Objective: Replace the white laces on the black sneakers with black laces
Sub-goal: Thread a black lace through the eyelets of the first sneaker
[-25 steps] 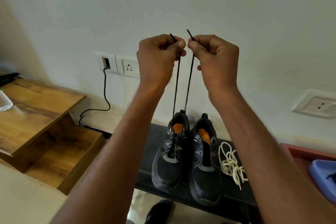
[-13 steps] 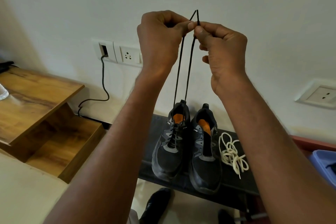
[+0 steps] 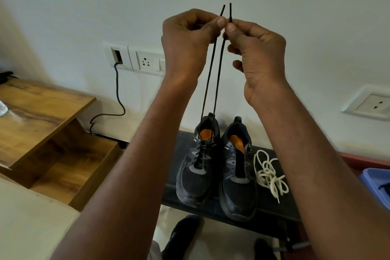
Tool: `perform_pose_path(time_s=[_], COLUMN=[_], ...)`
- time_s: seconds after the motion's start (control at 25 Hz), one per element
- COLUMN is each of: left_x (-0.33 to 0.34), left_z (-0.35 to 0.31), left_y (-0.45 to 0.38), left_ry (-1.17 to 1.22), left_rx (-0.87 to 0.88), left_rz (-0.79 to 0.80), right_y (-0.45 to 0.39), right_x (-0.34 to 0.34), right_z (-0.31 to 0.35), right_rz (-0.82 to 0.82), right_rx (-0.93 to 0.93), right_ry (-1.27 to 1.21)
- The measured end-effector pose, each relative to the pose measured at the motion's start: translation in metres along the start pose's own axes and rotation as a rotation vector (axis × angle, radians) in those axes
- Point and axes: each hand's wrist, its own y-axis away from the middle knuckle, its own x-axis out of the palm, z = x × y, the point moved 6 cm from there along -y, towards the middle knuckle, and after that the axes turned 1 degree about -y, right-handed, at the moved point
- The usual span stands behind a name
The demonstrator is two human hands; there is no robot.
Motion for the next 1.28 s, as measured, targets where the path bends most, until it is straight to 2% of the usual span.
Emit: perform_pose_path(time_s=[0.24,0.4,0.48,0.6,0.68,0.76,0.8,0.92,1.16,1.28], left_x=[-0.005,-0.017,-0.028,-0.044,-0.045,-0.038,-0.035,-0.030,-0.041,-0.042], left_z=[0.009,0.058,0.104,0.182,0.222,0.243,0.248,0.252,0.256,0.250], left_y=[0.004,0.016,0.029,0.069,0.096,0.113,0.114,0.108,0.110,0.113], left_ry=[-0.018,-0.093,-0.355,-0.767,-0.867,-0.823,-0.779,-0.670,-0.511,-0.574], left_rx=[-0.022,-0.212,-0.332,-0.497,-0.589,-0.646,-0.651,-0.639,-0.721,-0.718], left_rz=[0.005,0.038,0.190,0.504,0.705,0.808,0.812,0.785,0.708,0.756], right_y=[0.005,0.008,0.017,0.036,0.048,0.054,0.055,0.053,0.054,0.054], right_x=[-0.003,-0.010,-0.016,-0.028,-0.032,-0.029,-0.026,-0.024,-0.028,-0.030], right_z=[-0.014,-0.068,-0.113,-0.178,-0.207,-0.221,-0.224,-0.228,-0.226,-0.224], right_rz=[0.039,0.053,0.124,0.336,0.448,0.471,0.456,0.400,0.406,0.411], right_rx=[0.029,0.139,0.190,0.242,0.256,0.236,0.220,0.182,0.178,0.188], right_ry=[0.019,-0.009,0.228,0.699,0.906,1.014,1.041,1.032,0.952,0.908])
